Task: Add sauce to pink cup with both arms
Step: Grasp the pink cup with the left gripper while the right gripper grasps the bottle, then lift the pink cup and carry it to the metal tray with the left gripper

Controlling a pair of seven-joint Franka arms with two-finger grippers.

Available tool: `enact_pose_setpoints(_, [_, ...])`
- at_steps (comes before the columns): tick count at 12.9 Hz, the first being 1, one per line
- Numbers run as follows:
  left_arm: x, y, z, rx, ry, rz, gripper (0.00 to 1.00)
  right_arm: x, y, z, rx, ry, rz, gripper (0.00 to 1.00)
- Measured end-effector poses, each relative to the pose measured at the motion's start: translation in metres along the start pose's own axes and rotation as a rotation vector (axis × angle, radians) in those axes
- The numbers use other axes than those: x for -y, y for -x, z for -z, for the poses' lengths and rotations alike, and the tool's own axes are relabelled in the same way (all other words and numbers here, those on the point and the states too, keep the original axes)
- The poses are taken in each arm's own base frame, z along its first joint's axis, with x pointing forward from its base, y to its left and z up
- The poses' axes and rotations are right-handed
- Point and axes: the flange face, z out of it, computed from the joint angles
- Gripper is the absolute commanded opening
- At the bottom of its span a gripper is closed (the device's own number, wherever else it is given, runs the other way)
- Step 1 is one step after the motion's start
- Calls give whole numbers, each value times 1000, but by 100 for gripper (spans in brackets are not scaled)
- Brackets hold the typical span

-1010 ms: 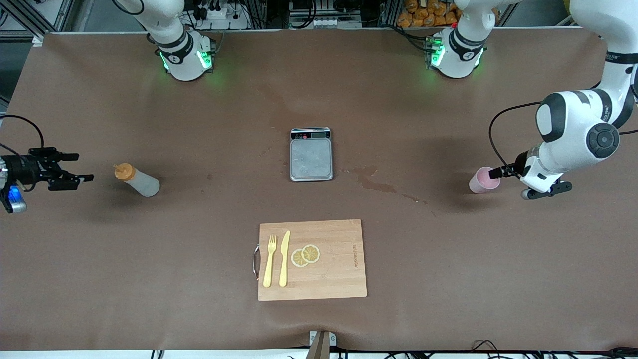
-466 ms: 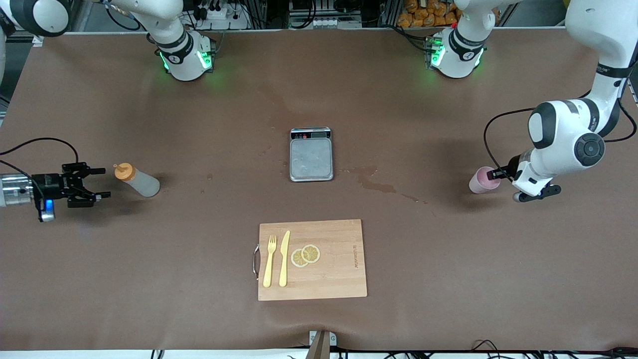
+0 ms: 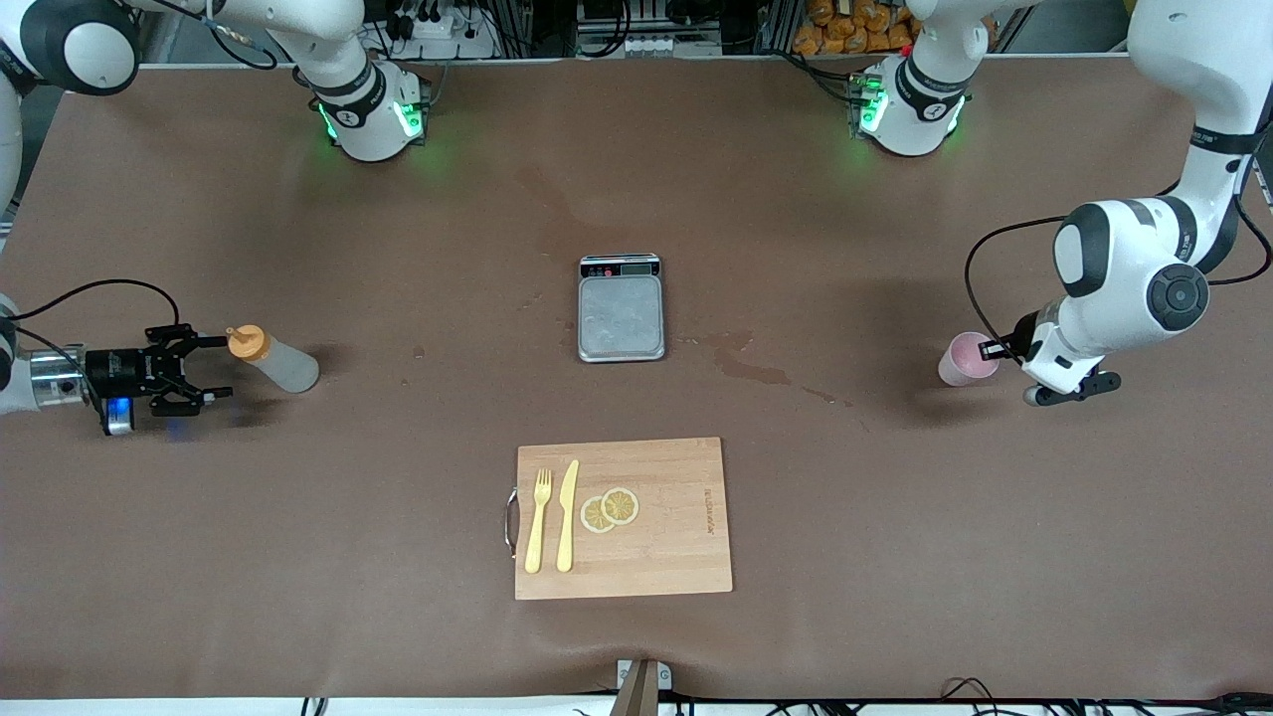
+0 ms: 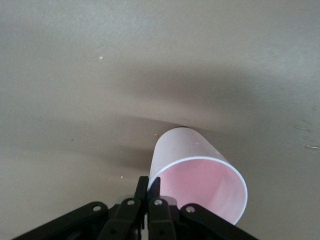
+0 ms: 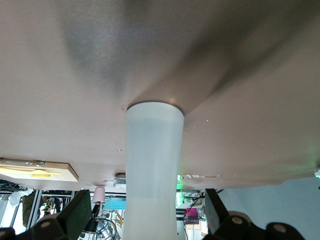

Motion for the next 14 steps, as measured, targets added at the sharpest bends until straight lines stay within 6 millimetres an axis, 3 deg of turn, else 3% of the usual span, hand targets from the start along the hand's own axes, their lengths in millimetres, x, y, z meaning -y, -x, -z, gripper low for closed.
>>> enact_pose_setpoints(3, [-40,8,34,-34,1,-75,0,-1,-15,-15,22,7,-17,100])
enact_pose_setpoints(7, [-110,28,84,-62,-4,-172,0,2,-23,-32,45,21,-23,100])
enact_pose_setpoints(14, [-239,66,105,-98,48,-201,0,9,-31,-57,70,49,-28,100])
